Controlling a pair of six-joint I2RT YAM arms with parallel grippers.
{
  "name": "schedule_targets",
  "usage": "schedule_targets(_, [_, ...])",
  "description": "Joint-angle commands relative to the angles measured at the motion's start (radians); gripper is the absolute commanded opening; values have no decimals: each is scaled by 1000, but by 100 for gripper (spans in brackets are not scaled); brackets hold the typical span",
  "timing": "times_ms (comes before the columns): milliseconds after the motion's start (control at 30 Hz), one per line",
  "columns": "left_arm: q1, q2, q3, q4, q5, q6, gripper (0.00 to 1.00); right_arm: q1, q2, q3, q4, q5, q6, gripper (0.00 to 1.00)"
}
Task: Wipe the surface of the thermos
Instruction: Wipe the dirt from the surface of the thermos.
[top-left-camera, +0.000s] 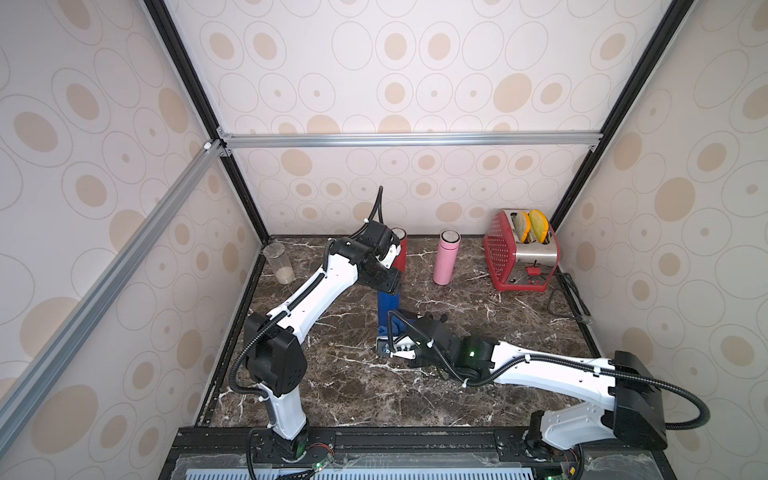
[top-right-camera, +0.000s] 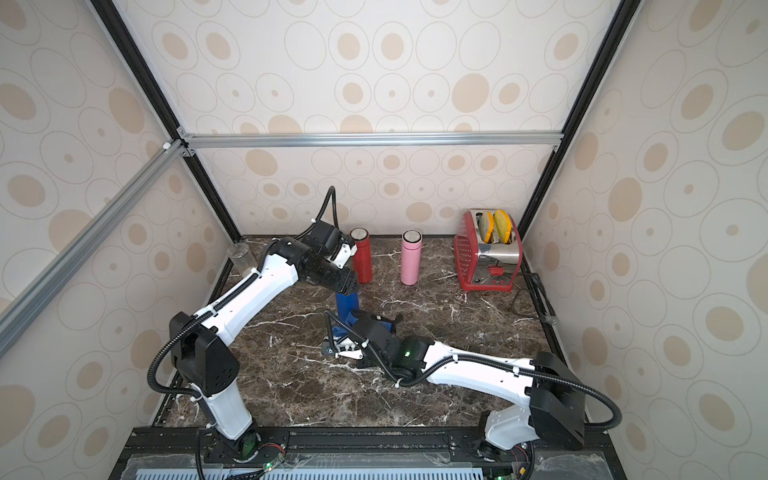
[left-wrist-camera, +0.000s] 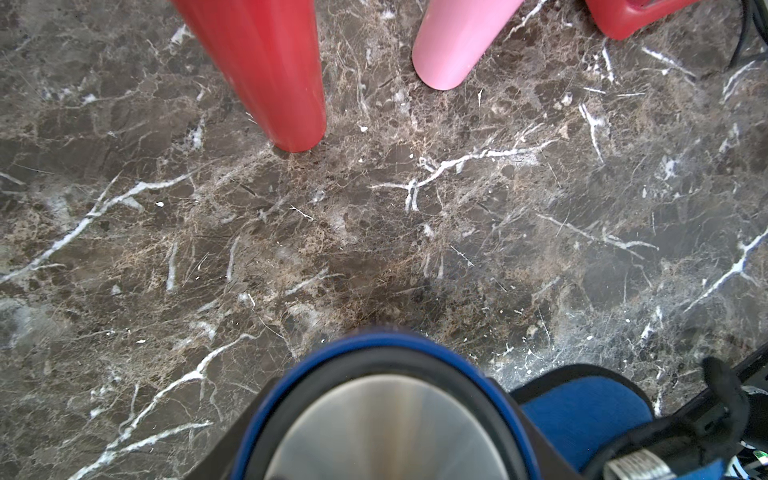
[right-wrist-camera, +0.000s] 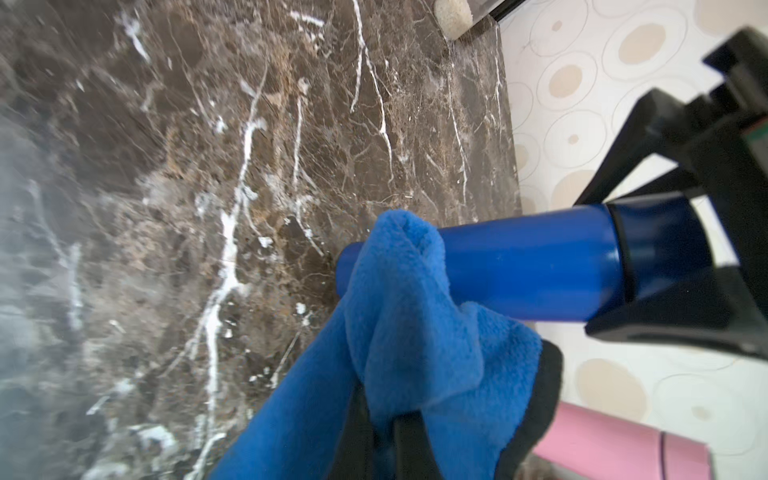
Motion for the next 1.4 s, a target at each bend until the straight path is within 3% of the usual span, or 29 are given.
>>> schedule_targets(0, [-15,-54,-9,-7,-18,23,0,5,61,69,69,93,-194,0])
schedule_targets(400, [-85,-77,-107,43,-62,11,0,-30,216,238,171,131,-431,0])
schedule_targets(567, [-87,-101,-143,62,-59,10,0,-66,259,203,188,120,-421,0])
schedule_targets(800, [-87,-104,-155,39,-55,27,0,-70,402,68,368,168,-408,0])
schedule_targets(1000, [-86,-91,-147,20,-52,43,0,-72,527,65,452,182,-403,0])
schedule_targets(1133, [-87,-80,-141,3,-56,52,0,-70,525,75,490,215,-447,0])
schedule_targets(1367, [-86,-51,-110,-34,-52,67,0,-68,414,66,639,293,-679,0])
